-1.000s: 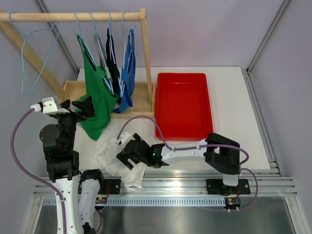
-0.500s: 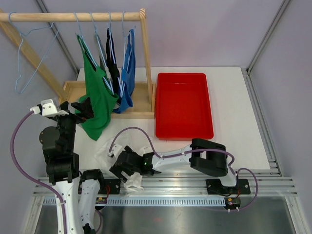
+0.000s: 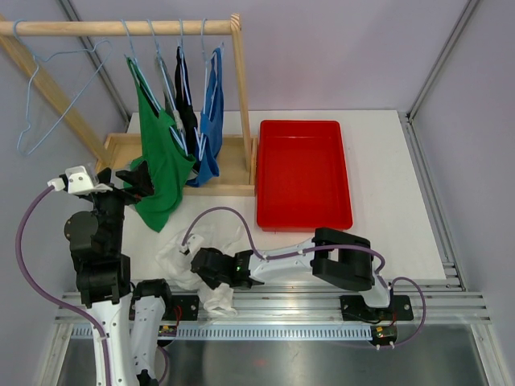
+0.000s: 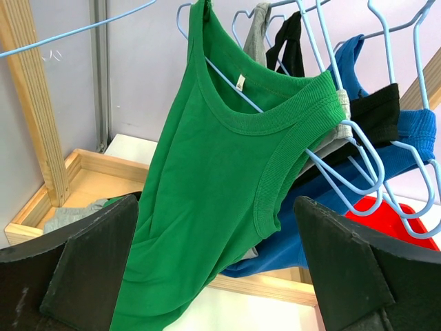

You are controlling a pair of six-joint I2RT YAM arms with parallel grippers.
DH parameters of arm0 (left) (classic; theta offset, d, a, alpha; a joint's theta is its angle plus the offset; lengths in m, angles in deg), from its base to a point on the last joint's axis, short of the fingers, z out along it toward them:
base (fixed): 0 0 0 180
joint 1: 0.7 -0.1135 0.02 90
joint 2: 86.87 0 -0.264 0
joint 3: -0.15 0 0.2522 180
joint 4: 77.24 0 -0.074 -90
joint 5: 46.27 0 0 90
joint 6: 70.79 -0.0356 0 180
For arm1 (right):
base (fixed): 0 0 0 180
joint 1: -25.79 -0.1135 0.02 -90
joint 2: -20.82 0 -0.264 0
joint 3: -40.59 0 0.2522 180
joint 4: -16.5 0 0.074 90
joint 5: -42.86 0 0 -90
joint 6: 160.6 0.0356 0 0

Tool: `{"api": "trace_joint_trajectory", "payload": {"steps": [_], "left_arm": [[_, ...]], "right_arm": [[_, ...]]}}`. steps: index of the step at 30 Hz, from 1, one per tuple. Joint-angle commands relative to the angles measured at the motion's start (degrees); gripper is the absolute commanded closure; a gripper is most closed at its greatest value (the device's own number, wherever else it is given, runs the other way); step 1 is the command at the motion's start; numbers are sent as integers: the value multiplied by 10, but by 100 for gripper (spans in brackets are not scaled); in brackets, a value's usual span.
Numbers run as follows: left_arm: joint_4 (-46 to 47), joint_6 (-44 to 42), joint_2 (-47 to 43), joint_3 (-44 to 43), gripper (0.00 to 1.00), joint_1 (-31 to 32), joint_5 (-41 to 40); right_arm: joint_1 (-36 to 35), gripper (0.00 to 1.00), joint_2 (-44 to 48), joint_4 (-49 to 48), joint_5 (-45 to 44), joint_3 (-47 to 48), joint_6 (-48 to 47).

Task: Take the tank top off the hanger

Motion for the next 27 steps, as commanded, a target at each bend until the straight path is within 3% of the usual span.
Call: {"api": "trace_joint_trajectory", "payload": {"steps": [1,5,8,20,24,27], "left_arm": [[9,1,-6,1,2,1,-9],[6,0,-6,0,2,2,-14],[5,-1,-9,0,1,2,-21],[1,-2,-15,-1,1,2,-28],[2,-3,-14,0,1,2,-28],[3,-3,-14,1,1,2,-28]], "right_arm": [[-3,100,-8,39,3,-35,22],[-3,100,54,55,-37,-60,13],[-4,100,149,90,-76,-84,11],[3,100,484,317,-294,-91,6],[48,100,534,370,-324,-57,-20],[111,100,566,348,-294,-55,-54]]}}
